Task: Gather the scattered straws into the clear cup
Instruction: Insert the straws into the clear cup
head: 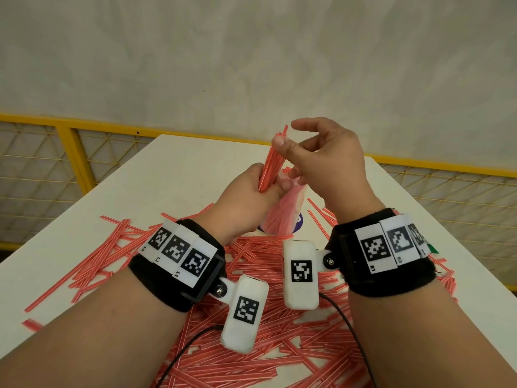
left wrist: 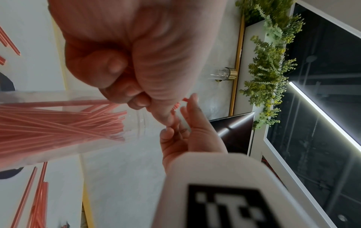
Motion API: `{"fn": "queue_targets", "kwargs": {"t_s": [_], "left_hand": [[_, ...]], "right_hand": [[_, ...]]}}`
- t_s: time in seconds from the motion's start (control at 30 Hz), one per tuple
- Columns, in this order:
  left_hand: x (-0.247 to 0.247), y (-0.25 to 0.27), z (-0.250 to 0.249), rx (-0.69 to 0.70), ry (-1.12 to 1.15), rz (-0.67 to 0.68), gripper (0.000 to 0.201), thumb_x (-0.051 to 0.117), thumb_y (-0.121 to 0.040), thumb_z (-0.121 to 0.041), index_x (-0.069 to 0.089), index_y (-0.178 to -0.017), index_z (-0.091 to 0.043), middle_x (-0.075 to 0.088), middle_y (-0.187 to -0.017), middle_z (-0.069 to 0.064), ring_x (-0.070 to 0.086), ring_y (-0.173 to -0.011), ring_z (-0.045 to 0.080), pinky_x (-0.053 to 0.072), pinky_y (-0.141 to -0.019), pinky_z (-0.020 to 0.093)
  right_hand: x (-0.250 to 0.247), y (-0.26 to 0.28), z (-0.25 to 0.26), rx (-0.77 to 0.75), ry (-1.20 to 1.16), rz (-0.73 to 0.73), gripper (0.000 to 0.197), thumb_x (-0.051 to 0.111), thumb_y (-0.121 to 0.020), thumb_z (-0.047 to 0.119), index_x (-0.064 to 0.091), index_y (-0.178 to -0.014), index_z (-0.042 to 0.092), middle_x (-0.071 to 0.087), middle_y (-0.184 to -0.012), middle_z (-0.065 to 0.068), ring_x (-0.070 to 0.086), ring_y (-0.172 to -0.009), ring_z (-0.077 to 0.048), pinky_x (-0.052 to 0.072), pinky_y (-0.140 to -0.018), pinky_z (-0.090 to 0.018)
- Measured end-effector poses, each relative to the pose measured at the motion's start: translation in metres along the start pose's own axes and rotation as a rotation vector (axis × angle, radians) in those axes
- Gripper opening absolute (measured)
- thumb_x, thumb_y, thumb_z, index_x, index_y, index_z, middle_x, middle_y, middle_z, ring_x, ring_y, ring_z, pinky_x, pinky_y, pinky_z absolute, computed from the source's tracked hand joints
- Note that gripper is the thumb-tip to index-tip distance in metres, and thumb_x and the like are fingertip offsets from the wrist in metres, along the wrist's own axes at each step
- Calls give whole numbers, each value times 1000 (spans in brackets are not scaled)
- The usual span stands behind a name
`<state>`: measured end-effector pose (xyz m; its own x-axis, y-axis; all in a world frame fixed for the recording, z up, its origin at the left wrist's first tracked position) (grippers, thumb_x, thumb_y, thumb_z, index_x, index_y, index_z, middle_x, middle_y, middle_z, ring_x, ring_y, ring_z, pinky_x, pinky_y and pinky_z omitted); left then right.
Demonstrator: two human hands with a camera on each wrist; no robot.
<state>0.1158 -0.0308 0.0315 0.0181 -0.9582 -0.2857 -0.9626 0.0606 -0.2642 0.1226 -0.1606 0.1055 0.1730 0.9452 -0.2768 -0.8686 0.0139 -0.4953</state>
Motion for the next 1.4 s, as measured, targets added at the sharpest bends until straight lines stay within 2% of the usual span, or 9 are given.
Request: {"fn": "queue_targets", "kwargs": {"t_s": [0.13,0.23,0.37,0.47,0.57,0.7,0.93,1.1,1.4], "left_hand": [[1,4,-5,13,87,32,37,53,-86,-57,53,-102,-23,47,-53,-14,41,-40,2,30,-41,21],[3,6,-7,-2,196,53,54,45,-80,-65,51,-104,-17,44,-61,-6,37,-39,4,28,-39,20],[3,5,-6,-38,322,38,31,40,-98,-49,53,-100,-21,47,-60,-7,37,-39,7,25,-36,16],[0,4,-7,-26,327,8,28,43,-100,-44,54,-105,-19,52,-60,-8,43,-39,10,27,-34,17],[-2,5,-8,-19,320,-10,23,46,-100,-40,54,-103,-18,55,-63,-7,45,-39,11,29,-34,18],[-3,6,-9,-22,349,-20,21,49,-98,-40,55,-98,-20,55,-62,-8,41,-38,8,28,-35,17],[-4,7,-11,-19,412,-46,27,45,-99,-43,54,-102,-18,56,-66,-2,38,-38,9,27,-35,17],[-7,5,-12,5,406,-67,18,48,-100,-39,55,-101,-22,58,-66,-2,38,-38,10,27,-35,17],[-6,6,-13,27,358,-54,23,45,-100,-42,54,-104,-21,59,-66,-4,41,-38,10,29,-36,18]], "right_hand": [[3,1,-2,33,-58,42,23,77,-82,20,65,-102,17,71,-64,-3,67,-50,-11,53,-49,-22],[4,1,-4,59,-109,65,23,75,-84,15,64,-104,13,72,-68,-4,69,-55,-15,58,-54,-28],[7,2,-6,80,-187,102,26,70,-86,6,61,-110,10,71,-72,-5,70,-59,-17,57,-55,-28],[8,2,-7,71,-183,120,33,67,-86,1,59,-116,16,69,-70,-2,68,-61,-13,58,-57,-28],[9,2,-8,84,-212,128,28,68,-86,2,63,-108,17,69,-71,-4,68,-64,-13,58,-60,-30],[10,2,-9,100,-257,114,23,72,-83,6,64,-101,17,71,-73,-9,69,-65,-19,60,-64,-36],[7,1,-9,86,-267,79,28,70,-84,1,62,-109,12,64,-65,-4,65,-59,-12,54,-57,-24],[9,2,-9,94,-297,93,27,72,-83,5,64,-108,12,68,-74,-13,68,-65,-18,56,-59,-28],[11,2,-9,98,-299,127,19,70,-86,5,61,-100,15,70,-68,-9,68,-62,-17,58,-59,-32]]}}
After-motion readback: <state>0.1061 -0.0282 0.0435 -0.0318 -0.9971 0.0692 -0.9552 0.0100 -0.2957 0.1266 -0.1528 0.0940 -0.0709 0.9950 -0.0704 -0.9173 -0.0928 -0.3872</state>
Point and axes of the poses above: each hand's wrist, its own y-axis away from the middle knuckle, its own x-axis out of the palm, z = x × y, the point moved 6 cm from there along -y, towards the middle knuckle
